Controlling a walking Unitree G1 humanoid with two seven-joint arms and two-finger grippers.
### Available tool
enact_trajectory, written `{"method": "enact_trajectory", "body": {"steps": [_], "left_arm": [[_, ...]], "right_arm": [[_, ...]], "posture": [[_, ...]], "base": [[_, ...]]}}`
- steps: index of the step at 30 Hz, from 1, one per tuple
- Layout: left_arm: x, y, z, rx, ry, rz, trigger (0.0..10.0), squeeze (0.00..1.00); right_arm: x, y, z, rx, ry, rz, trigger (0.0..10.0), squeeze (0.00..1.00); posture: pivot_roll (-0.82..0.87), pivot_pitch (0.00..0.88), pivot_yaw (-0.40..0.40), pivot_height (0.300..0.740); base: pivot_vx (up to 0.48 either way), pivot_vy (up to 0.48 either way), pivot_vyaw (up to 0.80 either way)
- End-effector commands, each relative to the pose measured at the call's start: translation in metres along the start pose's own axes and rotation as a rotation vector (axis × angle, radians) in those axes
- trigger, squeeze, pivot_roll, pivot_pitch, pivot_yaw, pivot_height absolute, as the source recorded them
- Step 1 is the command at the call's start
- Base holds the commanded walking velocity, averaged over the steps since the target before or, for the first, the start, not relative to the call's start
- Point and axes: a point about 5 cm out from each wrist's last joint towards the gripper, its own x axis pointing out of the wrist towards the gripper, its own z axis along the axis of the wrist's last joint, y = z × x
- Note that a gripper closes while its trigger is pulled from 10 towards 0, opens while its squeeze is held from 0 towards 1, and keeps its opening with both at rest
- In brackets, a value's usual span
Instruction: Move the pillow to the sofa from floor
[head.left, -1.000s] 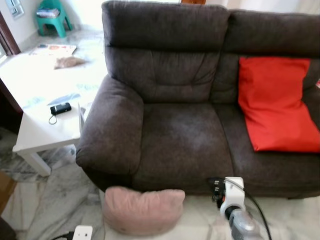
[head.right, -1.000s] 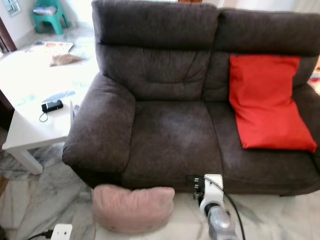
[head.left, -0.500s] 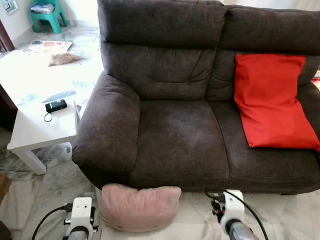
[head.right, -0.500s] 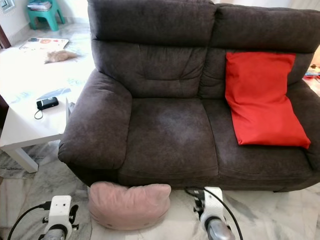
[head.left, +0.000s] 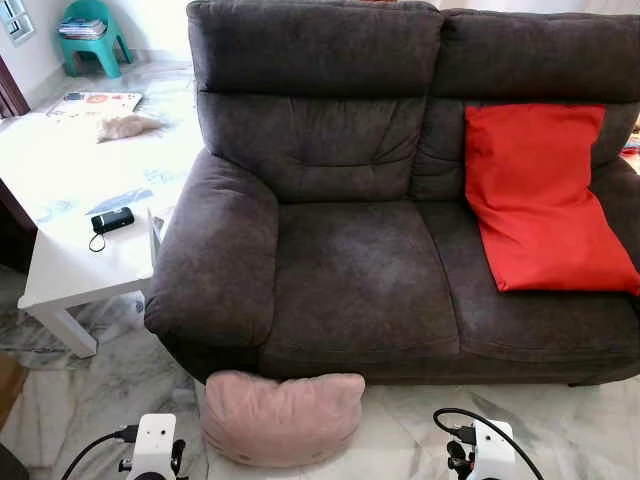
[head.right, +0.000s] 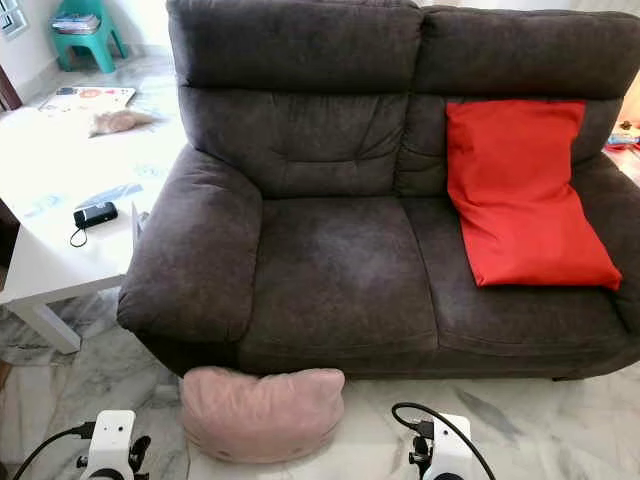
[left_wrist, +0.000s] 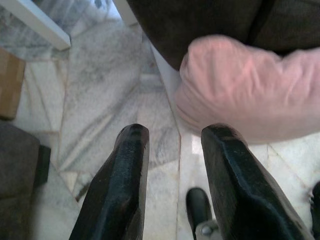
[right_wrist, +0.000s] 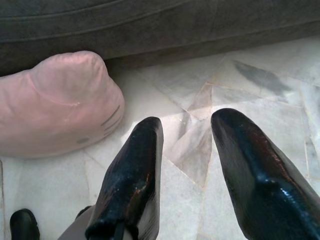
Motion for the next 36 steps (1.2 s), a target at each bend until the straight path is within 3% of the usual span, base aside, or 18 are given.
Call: {"method": "enact_trajectory", "body": {"steps": [1, 14, 25, 29, 31, 32, 36], "left_arm": [[-0.001, 0.002, -0.003, 0.008, 0.013, -0.001, 10.0, 0.0], [0.0, 0.014, -0.004, 0.038, 0.026, 0.012, 10.0, 0.0], [0.006, 0.013, 0.015, 0.013, -0.042, 0.037, 10.0, 0.0], [0.01, 0.016, 0.043, 0.026, -0.203, 0.05, 10.0, 0.0], [0.009, 0.017, 0.074, 0.065, -0.384, 0.059, 10.0, 0.0], [0.009, 0.017, 0.074, 0.065, -0.384, 0.059, 10.0, 0.0], [0.003, 0.018, 0.103, 0.096, -0.556, 0.078, 10.0, 0.0]], "right_arm": [[0.0, -0.005, 0.002, 0.013, -0.009, -0.015, 10.0, 0.0], [-0.002, -0.01, 0.002, 0.175, -0.048, -0.098, 10.0, 0.0], [0.001, -0.017, 0.017, 0.167, -0.121, -0.092, 10.0, 0.0], [0.004, -0.016, 0.035, 0.119, -0.194, -0.075, 10.0, 0.0], [0.006, -0.014, 0.057, 0.074, -0.299, -0.04, 10.0, 0.0], [0.006, -0.014, 0.057, 0.074, -0.299, -0.04, 10.0, 0.0], [0.006, -0.006, 0.082, 0.026, -0.436, 0.015, 10.0, 0.0]], "posture": [[0.01, 0.006, -0.062, 0.74], [0.0, 0.0, -0.019, 0.74], [0.0, 0.0, -0.033, 0.74], [0.01, 0.0, -0.058, 0.74], [0.02, 0.013, -0.069, 0.74], [0.02, 0.013, -0.069, 0.74], [0.03, 0.026, -0.073, 0.74]], "base": [[0.0, 0.0, 0.0], [0.0, 0.0, 0.0], [0.0, 0.0, 0.0], [0.0, 0.0, 0.0], [0.0, 0.0, 0.0], [0.0, 0.0, 0.0], [0.0, 0.0, 0.0]]}}
